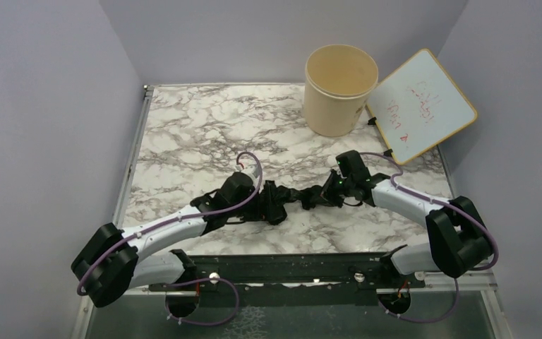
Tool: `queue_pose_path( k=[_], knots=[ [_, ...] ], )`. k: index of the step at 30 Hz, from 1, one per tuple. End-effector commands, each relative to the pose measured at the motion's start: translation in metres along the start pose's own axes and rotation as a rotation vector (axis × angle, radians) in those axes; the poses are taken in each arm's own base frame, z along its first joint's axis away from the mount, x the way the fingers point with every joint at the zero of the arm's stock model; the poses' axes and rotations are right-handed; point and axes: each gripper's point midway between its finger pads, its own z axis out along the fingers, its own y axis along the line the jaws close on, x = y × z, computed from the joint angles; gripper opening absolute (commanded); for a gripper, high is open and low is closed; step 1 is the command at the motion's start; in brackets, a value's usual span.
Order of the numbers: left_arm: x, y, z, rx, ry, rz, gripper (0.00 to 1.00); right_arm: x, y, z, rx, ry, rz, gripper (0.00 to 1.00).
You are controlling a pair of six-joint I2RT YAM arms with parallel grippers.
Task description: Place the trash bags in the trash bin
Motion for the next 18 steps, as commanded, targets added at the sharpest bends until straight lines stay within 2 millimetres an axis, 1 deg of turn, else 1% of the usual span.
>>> queue_pose_path(
  k=[1,2,3,4,6,7,8,9,11,12,13,14,15,17,18],
  knots=[
    [0.001,0.036,0.016,-0.136,-0.038,0.139,0.67,-0.001,0.007,0.001,-0.014,0.012,-0.014,0.00],
    [-0.002,0.046,0.019,-0.193,-0.042,0.152,0.63,-0.002,0.009,0.001,-0.014,0.022,-0.024,0.01],
    [-0.006,0.051,0.021,-0.228,-0.049,0.160,0.63,-0.002,0.011,0.000,-0.013,0.029,-0.038,0.00],
    [-0.011,0.047,0.025,-0.219,-0.059,0.173,0.63,-0.002,0.013,-0.001,-0.018,0.033,-0.048,0.01],
    [-0.018,0.032,0.030,-0.159,-0.077,0.188,0.65,-0.005,0.017,-0.003,-0.022,0.028,-0.068,0.01],
    [-0.023,0.024,0.032,-0.132,-0.097,0.200,0.60,-0.006,0.020,-0.004,-0.030,0.025,-0.080,0.00],
    [-0.025,0.021,0.034,-0.123,-0.101,0.215,0.51,-0.008,0.024,-0.006,-0.038,0.022,-0.097,0.01],
    [-0.024,0.023,0.036,-0.134,-0.089,0.239,0.42,-0.010,0.024,-0.007,-0.029,0.020,-0.111,0.01],
    [-0.030,0.034,0.036,-0.217,-0.049,0.346,0.24,-0.017,0.025,-0.011,-0.001,0.007,-0.151,0.00],
    [-0.039,0.039,0.031,-0.288,-0.025,0.420,0.10,-0.022,0.024,-0.014,0.027,-0.006,-0.173,0.01],
    [-0.054,0.042,0.024,-0.362,-0.023,0.480,0.00,-0.028,0.021,-0.018,0.064,-0.024,-0.204,0.00],
    [-0.068,0.041,0.016,-0.423,-0.024,0.531,0.00,-0.036,0.014,-0.021,0.122,-0.054,-0.236,0.00],
    [-0.084,0.036,0.009,-0.461,-0.042,0.571,0.00,-0.045,0.006,-0.025,0.181,-0.086,-0.264,0.00],
    [-0.108,0.027,-0.004,-0.507,-0.086,0.629,0.00,-0.061,-0.009,-0.036,0.302,-0.147,-0.311,0.00],
    [-0.118,0.025,-0.010,-0.534,-0.112,0.647,0.00,-0.068,-0.013,-0.042,0.343,-0.171,-0.329,0.01]
  ],
)
